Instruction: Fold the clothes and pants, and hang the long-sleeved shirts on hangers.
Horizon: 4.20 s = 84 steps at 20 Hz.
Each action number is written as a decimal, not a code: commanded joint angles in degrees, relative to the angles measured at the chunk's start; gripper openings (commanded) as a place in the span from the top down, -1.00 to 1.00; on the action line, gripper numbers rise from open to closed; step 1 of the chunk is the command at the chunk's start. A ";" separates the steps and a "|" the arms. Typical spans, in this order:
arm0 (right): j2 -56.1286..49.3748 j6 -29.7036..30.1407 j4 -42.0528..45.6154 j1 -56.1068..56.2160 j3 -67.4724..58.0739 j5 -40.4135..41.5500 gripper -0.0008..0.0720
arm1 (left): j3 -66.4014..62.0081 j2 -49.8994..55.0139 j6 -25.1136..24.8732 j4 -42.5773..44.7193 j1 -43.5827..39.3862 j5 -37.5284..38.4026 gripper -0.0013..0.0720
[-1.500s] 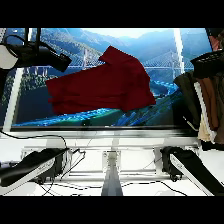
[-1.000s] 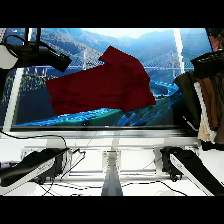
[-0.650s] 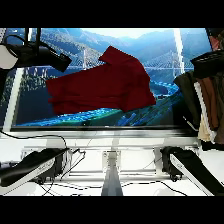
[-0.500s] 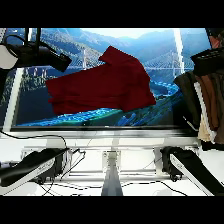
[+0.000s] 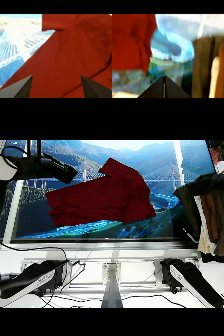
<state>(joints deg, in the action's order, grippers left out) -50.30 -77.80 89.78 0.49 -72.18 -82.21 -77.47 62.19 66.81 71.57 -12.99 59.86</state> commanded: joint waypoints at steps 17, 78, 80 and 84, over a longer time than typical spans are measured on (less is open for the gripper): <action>-25.07 10.88 -19.47 -3.06 24.39 29.38 -0.12 | -0.04 8.35 4.50 -0.94 3.69 -4.37 -0.93; -0.68 11.50 -18.62 -2.95 -8.59 29.68 0.94 | 6.95 -19.50 7.76 -19.78 34.21 -20.17 0.90; 4.70 11.47 -19.10 -2.95 -11.91 29.79 0.94 | 6.95 -25.16 7.74 -19.74 34.21 -25.46 0.90; 15.13 11.47 -19.37 -2.95 -17.27 32.48 0.94 | 6.95 -34.82 7.76 -15.78 34.21 -32.48 0.90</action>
<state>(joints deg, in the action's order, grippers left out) -42.11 -66.28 70.67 -2.50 -85.69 -51.70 -70.19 33.95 74.56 52.99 21.23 33.91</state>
